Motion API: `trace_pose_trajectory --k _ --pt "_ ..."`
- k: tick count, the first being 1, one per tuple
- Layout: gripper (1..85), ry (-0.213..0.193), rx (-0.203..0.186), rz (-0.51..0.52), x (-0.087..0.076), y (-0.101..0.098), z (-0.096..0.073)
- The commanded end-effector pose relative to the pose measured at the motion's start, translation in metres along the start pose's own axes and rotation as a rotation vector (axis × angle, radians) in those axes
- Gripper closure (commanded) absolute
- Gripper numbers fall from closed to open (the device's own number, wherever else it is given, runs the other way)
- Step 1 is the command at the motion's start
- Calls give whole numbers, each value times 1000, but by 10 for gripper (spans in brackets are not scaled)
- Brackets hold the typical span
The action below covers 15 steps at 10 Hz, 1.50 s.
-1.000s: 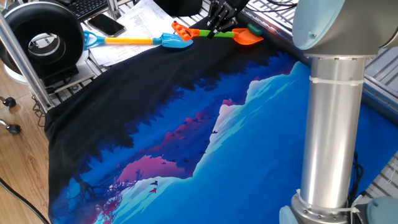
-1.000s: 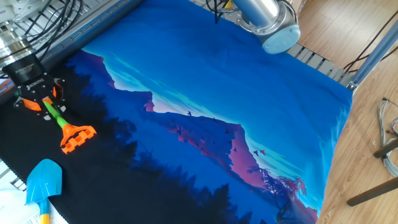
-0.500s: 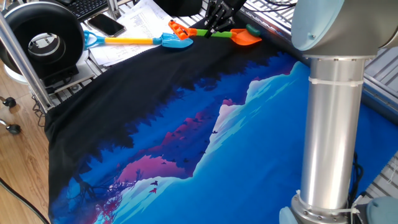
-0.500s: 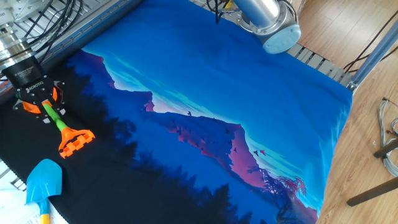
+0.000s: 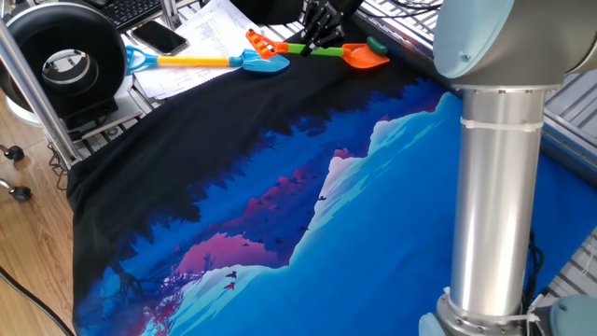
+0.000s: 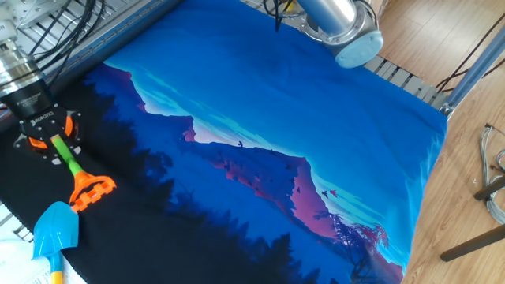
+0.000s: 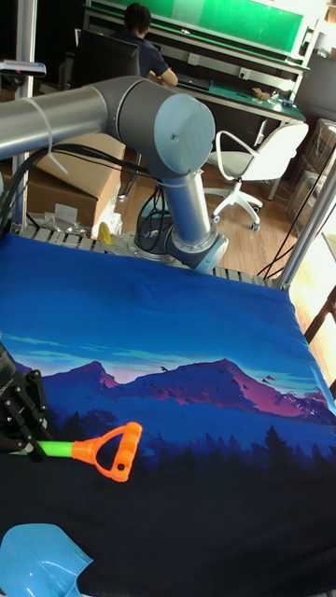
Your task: Use a shovel to scoop up an object
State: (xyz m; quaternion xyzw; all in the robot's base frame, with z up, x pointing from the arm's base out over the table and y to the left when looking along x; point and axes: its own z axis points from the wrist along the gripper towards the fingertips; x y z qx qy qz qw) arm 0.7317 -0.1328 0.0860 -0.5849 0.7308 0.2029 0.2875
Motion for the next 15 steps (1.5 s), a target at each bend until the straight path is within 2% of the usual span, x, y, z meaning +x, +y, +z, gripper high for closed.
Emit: trace_pose_trajectory --k 1,11,15 --pt "750 5 23 31 -3 -11 8" --pt "760 18 54 80 3 -22 29" --pt "760 5 27 163 -4 -13 34"
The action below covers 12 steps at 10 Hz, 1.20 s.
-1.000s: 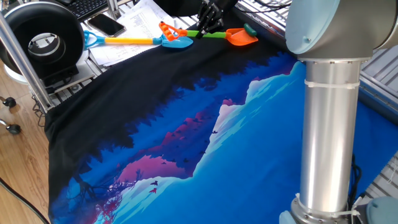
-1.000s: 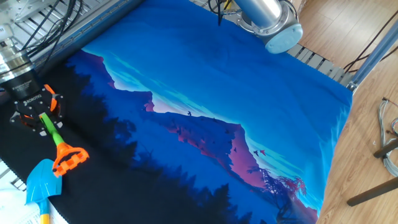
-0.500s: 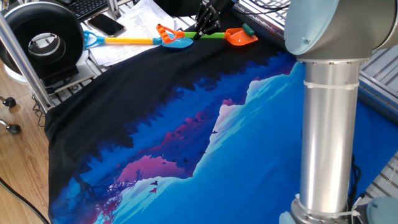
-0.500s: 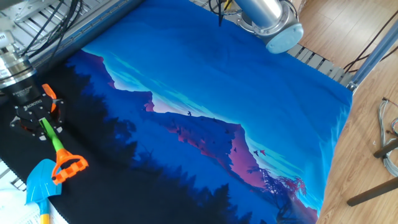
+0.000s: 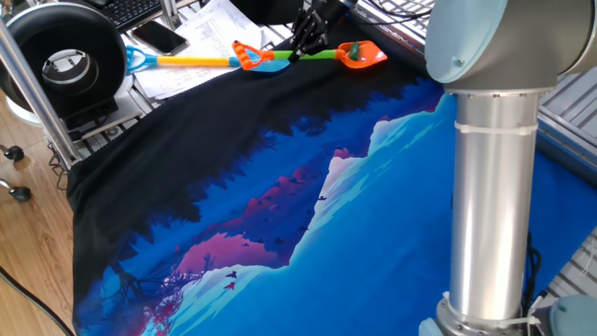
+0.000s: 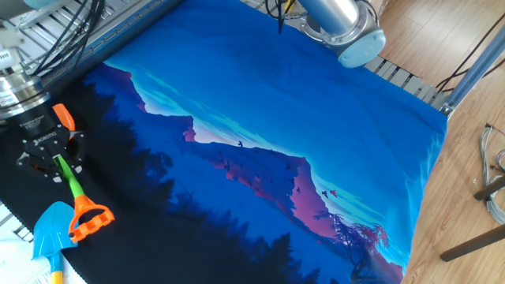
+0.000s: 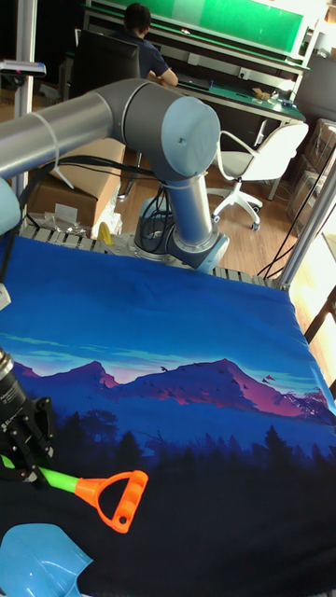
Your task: Use a shovel to scoop up an object
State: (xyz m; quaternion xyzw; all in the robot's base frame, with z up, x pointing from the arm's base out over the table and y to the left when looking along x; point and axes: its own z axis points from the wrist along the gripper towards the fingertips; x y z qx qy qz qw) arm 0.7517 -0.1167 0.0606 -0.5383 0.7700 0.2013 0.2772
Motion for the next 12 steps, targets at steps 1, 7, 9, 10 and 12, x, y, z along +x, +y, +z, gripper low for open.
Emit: trace_pose_trajectory --k 1,7,9,10,12 --pt "760 -9 -5 70 -7 3 0" --pt "473 8 -4 163 -14 11 18" --pt "317 8 -1 176 -15 14 22" --pt "297 18 15 187 -13 12 23" --pt "430 91 44 237 -1 13 15"
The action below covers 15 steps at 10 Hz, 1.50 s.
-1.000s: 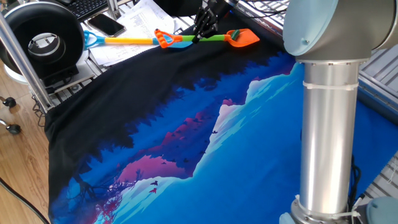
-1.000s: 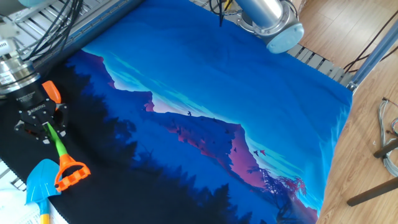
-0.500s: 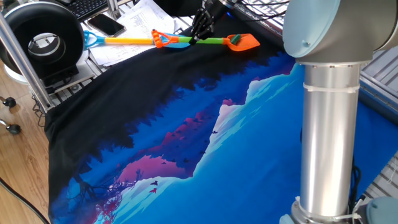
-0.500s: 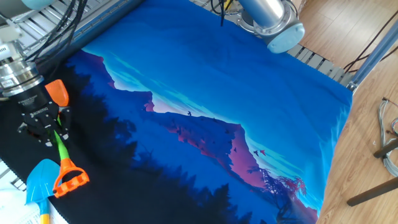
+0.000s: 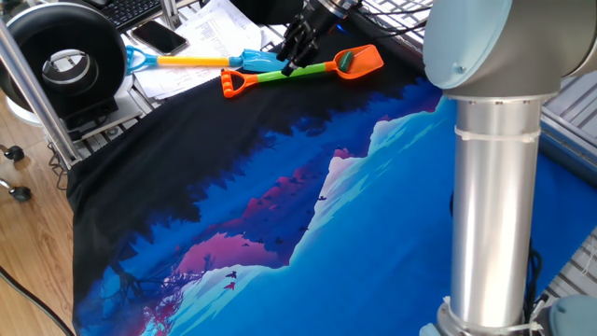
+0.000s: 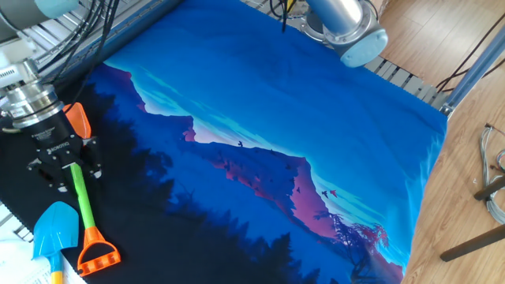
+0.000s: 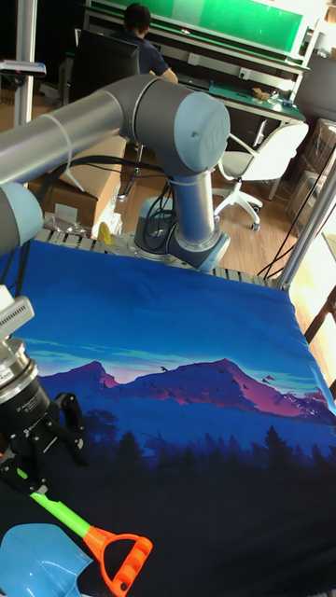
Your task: Use a shovel to scoop up an object
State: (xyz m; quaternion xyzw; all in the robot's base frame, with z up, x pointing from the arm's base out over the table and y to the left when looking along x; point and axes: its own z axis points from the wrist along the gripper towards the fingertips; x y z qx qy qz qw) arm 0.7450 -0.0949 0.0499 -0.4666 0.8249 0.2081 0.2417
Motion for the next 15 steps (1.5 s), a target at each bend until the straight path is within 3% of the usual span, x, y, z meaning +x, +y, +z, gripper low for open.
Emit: trace_pose_trajectory --k 1,3,4,5,6,7,10,12,13,15 --pt "530 77 59 93 9 -2 -10" --pt "810 101 81 210 9 0 -11" --pt "840 95 67 345 4 8 -12" --pt "840 143 107 415 14 5 -15" --pt "840 148 113 523 12 9 -14" --pt "843 178 146 560 21 4 -15" --pt "843 182 181 681 20 1 -13" --pt "843 211 214 720 27 1 -19" --pt "843 205 214 748 26 3 -21" --pt "843 244 246 745 36 3 -29"
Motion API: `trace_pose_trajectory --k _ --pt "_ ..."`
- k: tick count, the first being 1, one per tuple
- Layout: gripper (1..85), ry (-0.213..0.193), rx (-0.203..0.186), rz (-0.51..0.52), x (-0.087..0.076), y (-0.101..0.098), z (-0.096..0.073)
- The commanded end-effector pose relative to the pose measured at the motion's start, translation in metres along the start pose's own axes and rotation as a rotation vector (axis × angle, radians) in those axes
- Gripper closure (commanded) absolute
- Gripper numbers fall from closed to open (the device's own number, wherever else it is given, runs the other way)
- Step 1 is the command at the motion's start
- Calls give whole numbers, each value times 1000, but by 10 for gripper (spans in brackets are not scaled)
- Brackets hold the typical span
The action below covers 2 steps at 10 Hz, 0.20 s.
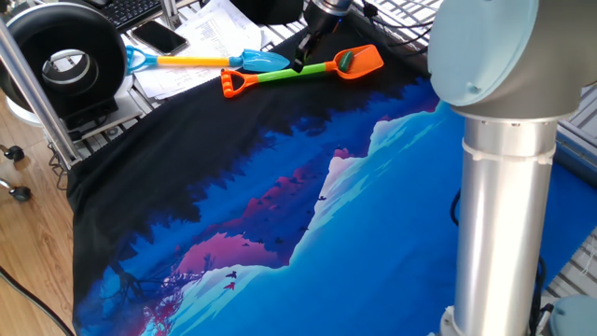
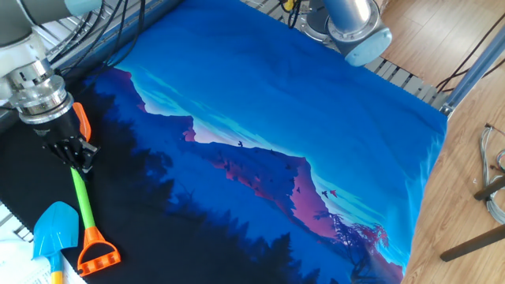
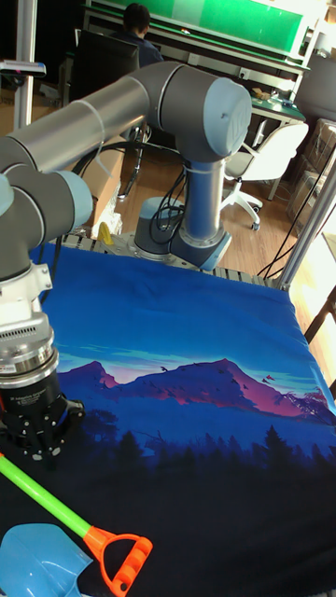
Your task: Use a shovel to scoop up an object
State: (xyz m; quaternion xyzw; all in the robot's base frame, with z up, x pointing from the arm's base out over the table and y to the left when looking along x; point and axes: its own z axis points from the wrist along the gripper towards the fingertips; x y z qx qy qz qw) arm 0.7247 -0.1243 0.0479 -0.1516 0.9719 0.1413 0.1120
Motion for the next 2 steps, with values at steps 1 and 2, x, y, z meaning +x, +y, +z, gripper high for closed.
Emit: trace_pose_trajectory --k 1,2 --pt "843 26 50 58 9 -8 -10" --pt "843 42 67 56 14 -12 -11"
